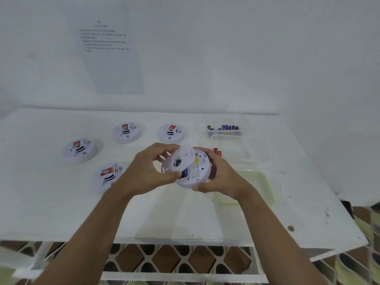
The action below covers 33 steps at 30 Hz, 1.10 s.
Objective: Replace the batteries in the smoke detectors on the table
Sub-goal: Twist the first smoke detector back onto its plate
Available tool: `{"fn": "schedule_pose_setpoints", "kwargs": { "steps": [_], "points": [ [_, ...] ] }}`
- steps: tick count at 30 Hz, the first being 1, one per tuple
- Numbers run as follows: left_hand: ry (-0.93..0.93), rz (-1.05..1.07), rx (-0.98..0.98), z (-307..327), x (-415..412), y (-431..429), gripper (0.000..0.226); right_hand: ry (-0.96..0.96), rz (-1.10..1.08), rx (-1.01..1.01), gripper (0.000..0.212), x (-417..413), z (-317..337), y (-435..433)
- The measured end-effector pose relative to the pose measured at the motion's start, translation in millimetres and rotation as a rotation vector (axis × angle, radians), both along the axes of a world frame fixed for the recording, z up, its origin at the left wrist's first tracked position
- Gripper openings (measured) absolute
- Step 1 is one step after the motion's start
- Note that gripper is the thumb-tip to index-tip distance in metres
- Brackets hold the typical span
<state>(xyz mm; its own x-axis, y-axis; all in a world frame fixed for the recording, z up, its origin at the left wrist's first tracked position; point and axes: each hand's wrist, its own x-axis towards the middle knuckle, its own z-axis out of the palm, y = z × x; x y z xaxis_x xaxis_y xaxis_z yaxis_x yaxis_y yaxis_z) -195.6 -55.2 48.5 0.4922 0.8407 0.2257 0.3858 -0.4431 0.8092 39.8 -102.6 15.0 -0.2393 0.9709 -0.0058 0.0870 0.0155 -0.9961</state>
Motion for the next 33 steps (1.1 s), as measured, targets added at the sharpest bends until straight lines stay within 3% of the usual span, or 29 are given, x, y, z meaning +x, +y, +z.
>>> {"fn": "schedule_pose_setpoints", "kwargs": {
  "steps": [20, 33],
  "points": [
    [0.083, -0.055, -0.031, -2, 2, 7, 0.059, -0.120, 0.041, 0.072, 0.092, -8, 16, 16],
    [0.245, -0.182, 0.014, -5, -7, 17, 0.068, -0.095, 0.067, 0.067, 0.092, -10, 18, 22]
  ]
}}
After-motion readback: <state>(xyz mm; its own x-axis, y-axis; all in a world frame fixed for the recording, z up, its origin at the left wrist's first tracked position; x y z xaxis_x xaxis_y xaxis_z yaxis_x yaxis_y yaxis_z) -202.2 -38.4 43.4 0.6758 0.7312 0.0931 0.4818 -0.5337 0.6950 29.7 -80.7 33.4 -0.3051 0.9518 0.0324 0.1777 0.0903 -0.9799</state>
